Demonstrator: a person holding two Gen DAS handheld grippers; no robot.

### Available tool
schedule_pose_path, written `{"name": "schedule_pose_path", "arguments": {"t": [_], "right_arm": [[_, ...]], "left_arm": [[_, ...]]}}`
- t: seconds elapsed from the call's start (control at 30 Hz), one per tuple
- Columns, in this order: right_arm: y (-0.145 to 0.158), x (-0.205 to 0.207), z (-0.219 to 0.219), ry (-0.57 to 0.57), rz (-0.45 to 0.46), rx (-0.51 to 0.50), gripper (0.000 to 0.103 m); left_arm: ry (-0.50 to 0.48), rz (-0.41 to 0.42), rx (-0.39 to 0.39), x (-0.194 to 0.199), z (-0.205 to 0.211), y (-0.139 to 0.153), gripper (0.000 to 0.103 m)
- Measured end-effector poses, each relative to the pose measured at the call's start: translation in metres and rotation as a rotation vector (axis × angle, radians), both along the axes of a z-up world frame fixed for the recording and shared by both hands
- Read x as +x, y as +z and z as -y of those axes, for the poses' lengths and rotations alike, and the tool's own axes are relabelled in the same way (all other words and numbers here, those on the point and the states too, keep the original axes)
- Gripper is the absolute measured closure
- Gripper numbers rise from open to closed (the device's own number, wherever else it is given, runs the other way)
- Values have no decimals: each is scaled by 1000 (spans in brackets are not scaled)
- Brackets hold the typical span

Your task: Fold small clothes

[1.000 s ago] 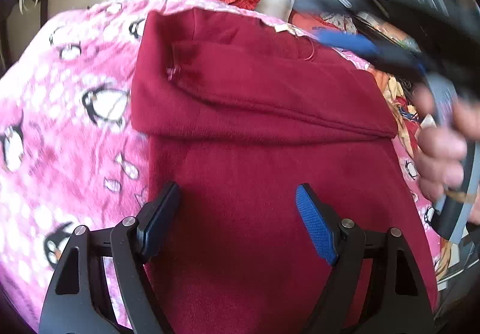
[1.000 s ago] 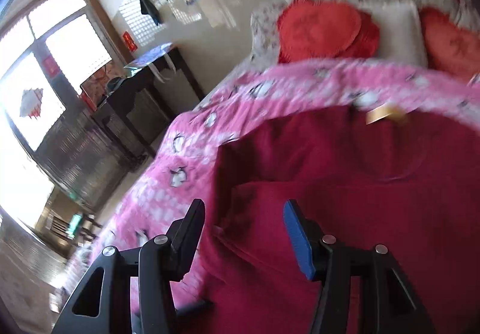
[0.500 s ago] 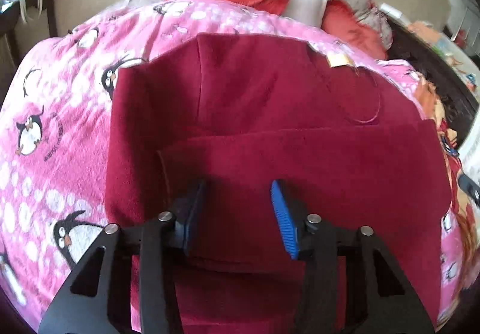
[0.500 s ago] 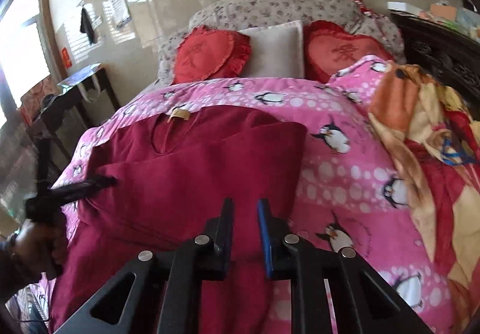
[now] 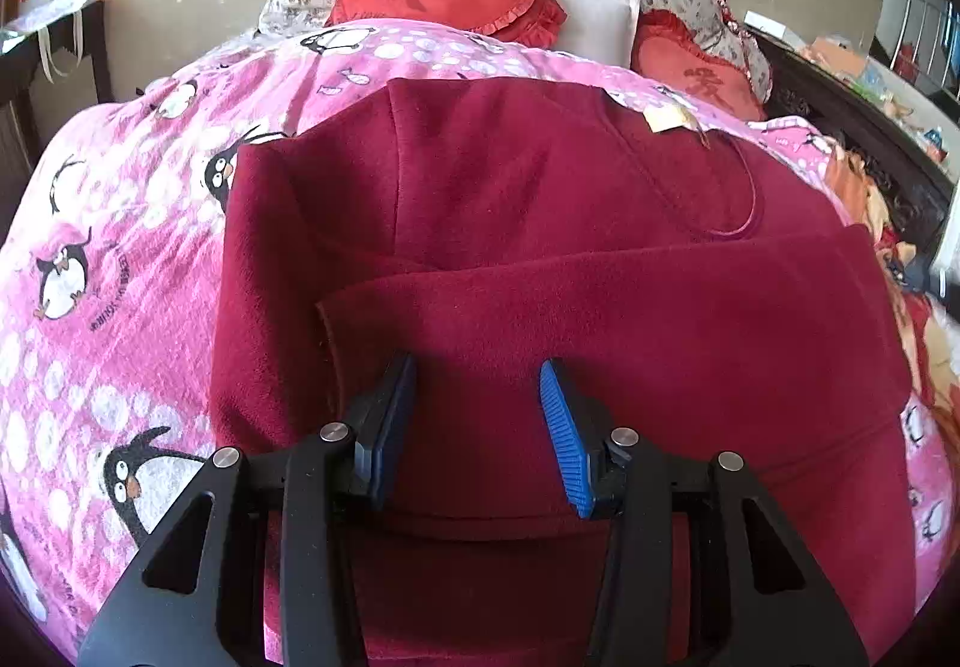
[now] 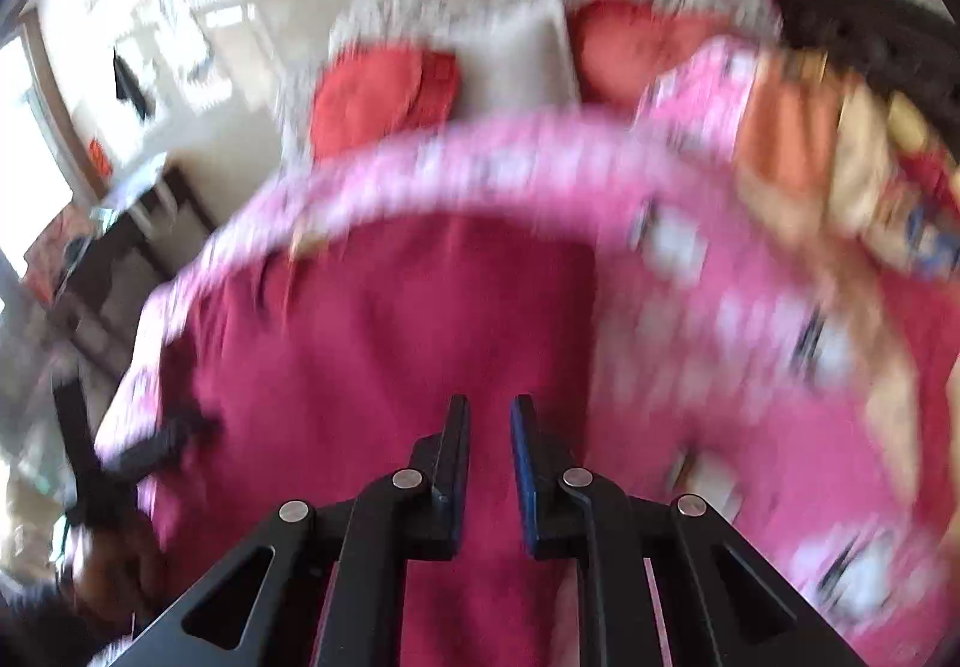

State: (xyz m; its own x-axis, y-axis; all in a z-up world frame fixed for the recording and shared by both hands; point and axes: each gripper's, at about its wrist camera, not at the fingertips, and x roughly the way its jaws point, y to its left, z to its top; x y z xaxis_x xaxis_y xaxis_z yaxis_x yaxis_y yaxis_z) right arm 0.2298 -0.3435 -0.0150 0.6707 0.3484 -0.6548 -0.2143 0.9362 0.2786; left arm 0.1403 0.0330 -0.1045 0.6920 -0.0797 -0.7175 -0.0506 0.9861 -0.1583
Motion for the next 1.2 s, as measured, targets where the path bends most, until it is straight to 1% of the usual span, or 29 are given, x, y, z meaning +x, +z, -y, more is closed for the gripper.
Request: {"name": "schedule_pose_path", "arguments": {"t": [0.03, 0.07, 0.13, 0.17, 0.2, 0.27, 0.33, 0.37, 0.4, 0.47, 0.53, 0.57, 0.6, 0.63, 0.67, 0.7, 0.73, 0.77, 0.83, 0.87, 0.9, 0.93, 0.97, 1.0, 1.03, 1.1, 1.13, 1.17, 1.2], "right_arm": [[1, 8, 1, -12, -5, 14, 89], [-3, 27, 0, -33, -31, 19, 89], [-21, 49, -9, -58, -94, -44, 89], [-47, 64, -16, -40, -190, -89, 89], [-47, 59, -18, -44, -130, -87, 90], [-48, 56, -21, -16, -127, -136, 89], [-48, 56, -18, -6, -147, -131, 89], [-42, 54, -14, -14, -162, -116, 89], [-37, 50, -10, -21, -154, -102, 89], [-19, 30, -7, -8, -96, -79, 89], [-9, 8, -12, 17, -68, -71, 88], [-9, -3, -16, 30, -70, -83, 86], [-14, -8, -17, 33, -85, -99, 77], [-30, -13, -23, 40, -139, -137, 70], [-50, -14, -27, 54, -189, -194, 61], [-59, -22, -32, 56, -109, -254, 59], [-64, -28, -38, 70, -48, -306, 57], [-66, -27, -39, 64, -33, -315, 55], [-62, -18, -35, 35, -83, -265, 53], [-54, -10, -35, 19, -127, -265, 53], [-45, -10, -38, -3, -131, -288, 55], [-33, -13, -42, -20, -106, -300, 56], [-16, -21, -51, -7, -40, -277, 56], [-7, -29, -60, 21, -14, -257, 55], [-5, -34, -71, 52, -8, -257, 55], [-23, -36, -90, 87, -61, -307, 48], [-45, -34, -96, 101, -127, -320, 45], [-67, -33, -99, 101, -166, -335, 36], [-73, -42, -100, 81, -53, -338, 27]], "left_arm": [[0, 0, 1, 0, 0, 0, 59], [0, 0, -2, 2, 0, 0, 59], [-1, 0, -12, 3, -2, -1, 59], [0, -1, -12, 3, -2, -2, 59], [2, -3, -7, 5, -1, -2, 59], [3, -5, 15, 6, 2, -2, 59], [2, -4, 9, 6, 1, -2, 59], [2, -2, 2, 5, 0, -2, 59], [1, -1, 0, 6, 0, -2, 59], [1, -1, -2, 6, 0, -2, 59], [1, 0, -3, 6, -1, -2, 59], [1, 0, -6, 6, -1, -2, 59], [1, 0, -7, 6, -2, -2, 59], [1, 1, -8, 5, -2, -2, 59], [-1, 1, -9, 5, -2, -2, 59], [-1, 0, -8, 4, -2, -2, 59], [-1, 0, -8, 4, -2, -2, 59], [-1, 0, -9, 3, -3, -2, 59], [-2, 2, -15, 3, -3, -1, 59], [-2, 3, -19, 2, -3, -1, 59], [-2, 5, -24, 2, -4, -1, 59], [-3, 6, -28, 2, -5, -1, 59], [-3, 6, -29, 1, -5, -1, 59], [-3, 6, -27, 1, -4, 0, 59], [-3, 6, -25, 0, -4, 0, 59], [-3, 6, -26, -1, -4, 0, 59], [-4, 7, -26, 0, -4, 0, 59], [-4, 7, -30, -1, -4, 0, 59], [-4, 8, -34, -1, -5, 0, 59]]}}
